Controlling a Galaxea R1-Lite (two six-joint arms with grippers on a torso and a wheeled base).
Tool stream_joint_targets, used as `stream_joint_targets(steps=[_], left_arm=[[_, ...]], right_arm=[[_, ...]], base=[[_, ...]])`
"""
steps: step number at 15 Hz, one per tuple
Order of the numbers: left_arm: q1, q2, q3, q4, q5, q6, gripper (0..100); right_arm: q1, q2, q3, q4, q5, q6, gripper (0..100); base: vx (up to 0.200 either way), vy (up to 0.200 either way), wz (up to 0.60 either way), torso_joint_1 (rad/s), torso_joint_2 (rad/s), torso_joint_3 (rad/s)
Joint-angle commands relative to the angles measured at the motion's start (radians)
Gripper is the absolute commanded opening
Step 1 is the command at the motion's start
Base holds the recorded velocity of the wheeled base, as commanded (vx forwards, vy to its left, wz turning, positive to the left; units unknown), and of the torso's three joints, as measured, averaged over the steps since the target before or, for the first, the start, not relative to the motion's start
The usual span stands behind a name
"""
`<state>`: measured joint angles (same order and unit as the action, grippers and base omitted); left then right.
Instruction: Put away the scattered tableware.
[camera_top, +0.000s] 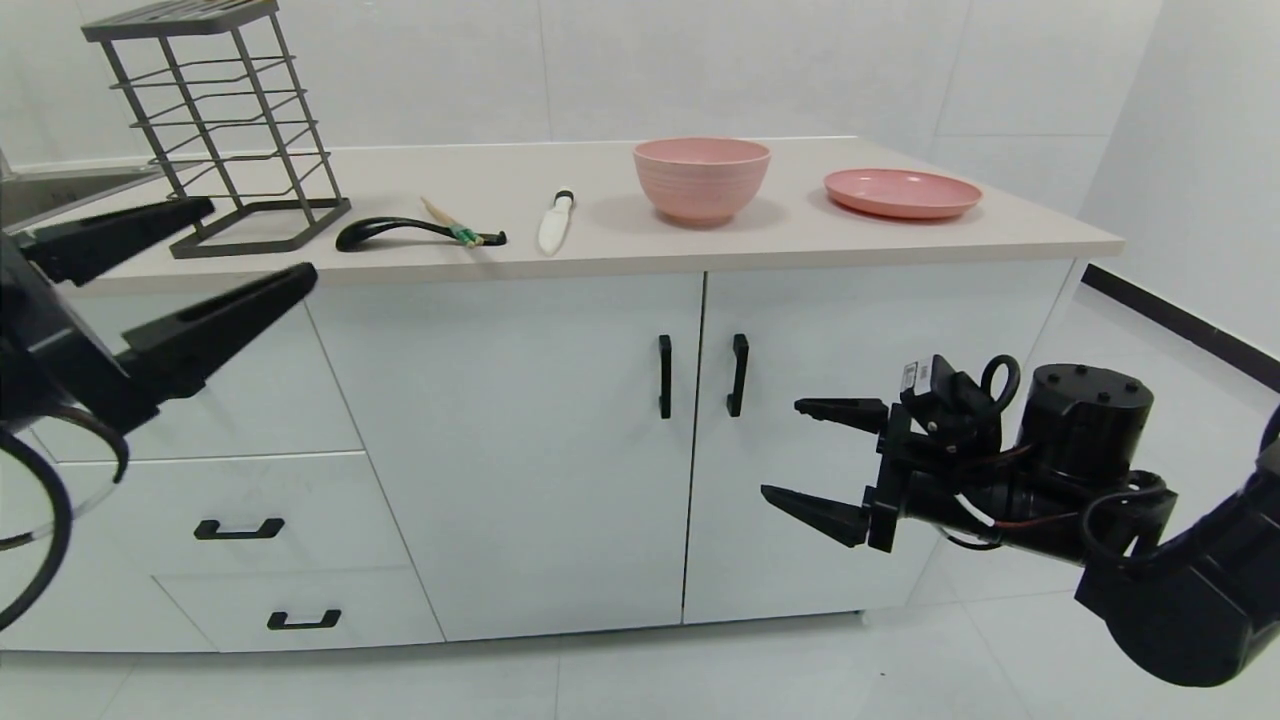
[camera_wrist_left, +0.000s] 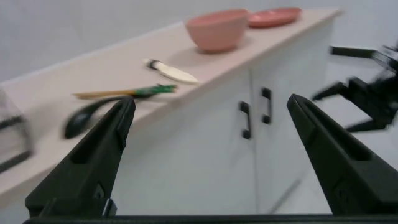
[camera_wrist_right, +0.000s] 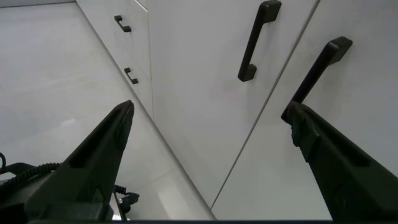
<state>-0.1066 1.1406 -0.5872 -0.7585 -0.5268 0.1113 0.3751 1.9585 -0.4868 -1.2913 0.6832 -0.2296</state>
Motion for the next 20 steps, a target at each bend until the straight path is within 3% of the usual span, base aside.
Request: stream_joint_targets(steps=[1, 3, 5, 9, 12, 14, 16, 20], left_arm=[[-0.005, 0.134, 0.0, -0.007, -0.096, 0.004, 100], [-0.035, 0.222, -0.017, -0.018, -0.219, 0.007, 100], [-0.084, 0.287, -0.046, -0.035, -0.266, 0.007, 100], [-0.206, 0.473, -0.148, -0.104, -0.257, 0.008, 100], [-0.245, 0.603, -0.243, -0.156, -0.243, 0.019, 100], [-0.275, 0.679, -0.255, -0.171, -0.245, 0.022, 100], [-0.283, 0.757, -0.238, -0.249, -0.248, 0.041, 100], [-0.354, 0.785, -0.232, -0.262, -0.249, 0.031, 100]], right_arm=[[-0.001, -0.007, -0.001, 0.0, 0.001, -0.002, 100], [-0.002, -0.007, -0.003, 0.0, -0.001, -0.001, 100], [-0.008, -0.006, -0.015, -0.002, 0.001, -0.001, 100], [-0.044, 0.033, -0.067, 0.0, 0.105, 0.006, 100], [-0.081, 0.082, -0.139, 0.001, 0.11, 0.007, 100], [-0.094, 0.137, -0.193, 0.0, 0.133, 0.007, 100], [-0.104, 0.194, -0.239, -0.016, 0.151, 0.007, 100], [-0.117, 0.273, -0.32, -0.019, 0.185, 0.01, 100]], base=[[0.0, 0.0, 0.0, 0.0, 0.0, 0.0], [0.0, 0.0, 0.0, 0.0, 0.0, 0.0], [0.0, 0.0, 0.0, 0.0, 0.0, 0.0], [0.0, 0.0, 0.0, 0.0, 0.0, 0.0], [0.0, 0.0, 0.0, 0.0, 0.0, 0.0], [0.0, 0.0, 0.0, 0.0, 0.0, 0.0], [0.0, 0.0, 0.0, 0.0, 0.0, 0.0], [0.0, 0.0, 0.0, 0.0, 0.0, 0.0]])
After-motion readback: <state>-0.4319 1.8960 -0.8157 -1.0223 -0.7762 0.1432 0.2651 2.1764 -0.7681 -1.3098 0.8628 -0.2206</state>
